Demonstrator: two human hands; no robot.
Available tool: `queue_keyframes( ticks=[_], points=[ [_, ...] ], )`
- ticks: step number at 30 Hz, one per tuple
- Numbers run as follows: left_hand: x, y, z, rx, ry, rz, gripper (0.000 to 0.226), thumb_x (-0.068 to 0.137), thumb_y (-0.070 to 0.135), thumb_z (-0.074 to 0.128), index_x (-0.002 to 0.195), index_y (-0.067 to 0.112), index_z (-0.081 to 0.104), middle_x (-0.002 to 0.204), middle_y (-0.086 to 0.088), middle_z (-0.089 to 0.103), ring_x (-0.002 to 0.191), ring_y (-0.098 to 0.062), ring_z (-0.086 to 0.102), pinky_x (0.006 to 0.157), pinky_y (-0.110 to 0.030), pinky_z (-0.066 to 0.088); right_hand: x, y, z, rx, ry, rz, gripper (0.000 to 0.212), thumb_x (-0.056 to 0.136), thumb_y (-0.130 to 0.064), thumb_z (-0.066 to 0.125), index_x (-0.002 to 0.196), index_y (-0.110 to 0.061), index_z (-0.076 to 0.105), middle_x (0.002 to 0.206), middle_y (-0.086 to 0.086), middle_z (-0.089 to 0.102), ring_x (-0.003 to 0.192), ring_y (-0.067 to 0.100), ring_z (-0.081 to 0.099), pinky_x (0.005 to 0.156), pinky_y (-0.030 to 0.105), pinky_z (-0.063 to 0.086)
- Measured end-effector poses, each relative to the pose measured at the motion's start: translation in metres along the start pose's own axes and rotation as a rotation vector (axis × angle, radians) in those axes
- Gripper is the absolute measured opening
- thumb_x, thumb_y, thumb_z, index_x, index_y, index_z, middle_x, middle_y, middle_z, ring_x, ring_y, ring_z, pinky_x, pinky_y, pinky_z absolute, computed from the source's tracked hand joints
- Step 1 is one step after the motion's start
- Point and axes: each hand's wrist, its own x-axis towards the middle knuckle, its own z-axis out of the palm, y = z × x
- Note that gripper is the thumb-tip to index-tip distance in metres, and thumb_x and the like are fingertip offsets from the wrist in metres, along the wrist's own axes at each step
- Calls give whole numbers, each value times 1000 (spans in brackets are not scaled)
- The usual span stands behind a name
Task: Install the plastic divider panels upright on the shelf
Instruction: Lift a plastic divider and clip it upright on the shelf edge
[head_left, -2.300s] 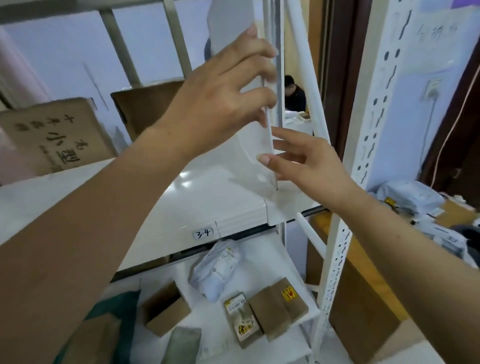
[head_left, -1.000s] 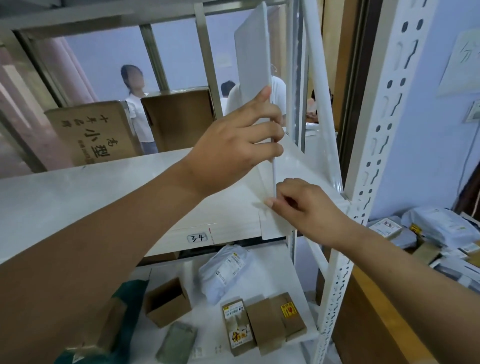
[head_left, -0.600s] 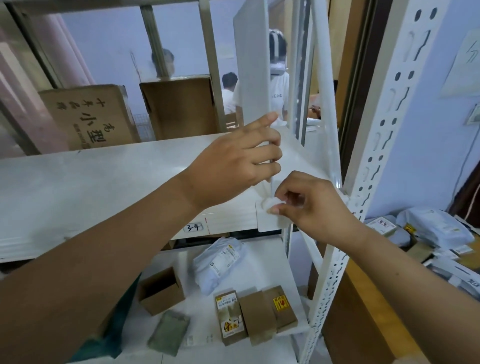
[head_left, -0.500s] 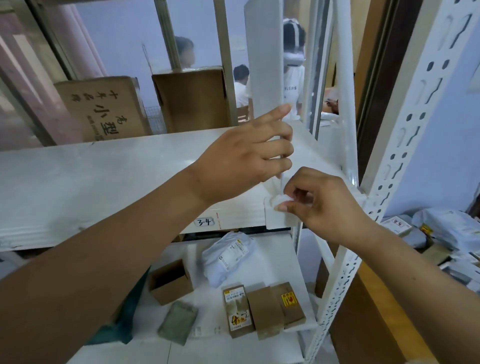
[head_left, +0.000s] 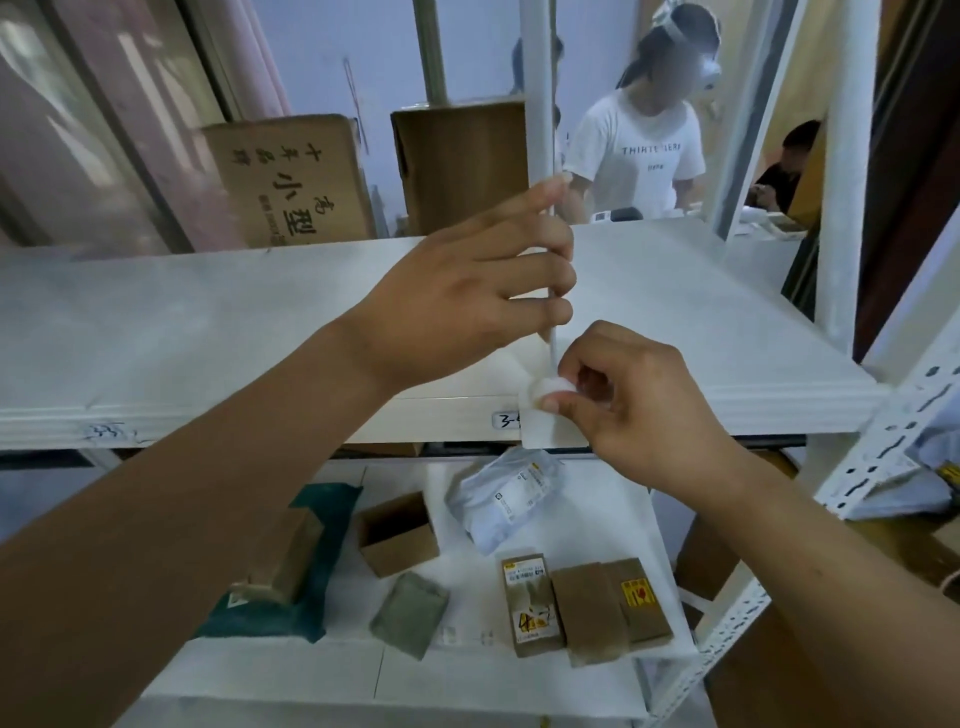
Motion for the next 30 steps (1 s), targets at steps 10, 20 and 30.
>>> queue_keyframes(
  ticks=[10, 20, 30],
  points=[
    [-13, 12, 12, -81, -51, -60, 17, 106, 2, 65, 97, 6, 78, 106, -17, 72, 125, -33, 64, 126, -54, 34, 2, 1, -8, 170, -15, 166, 25, 73, -29, 92, 80, -13, 74, 77, 2, 65, 68, 17, 59, 67, 31, 51],
    [-45, 48, 10, -29, -130, -152, 36, 104, -3, 53, 133, 12, 68, 158, -15, 49, 153, -31, 37, 130, -47, 25, -2, -4, -7, 178, 25, 125, 25, 75, -21, 92, 82, -11, 70, 78, 0, 63, 68, 17, 60, 67, 29, 51],
    [-66, 89, -78, 111, -236, -751, 33, 100, 26, 69, 132, 20, 66, 139, -6, 64, 131, -25, 56, 111, -43, 47, 18, -66, -16, 224, -93, -198, 23, 90, -34, 77, 113, -29, 74, 110, -14, 67, 97, 6, 64, 88, 13, 48]
  ],
)
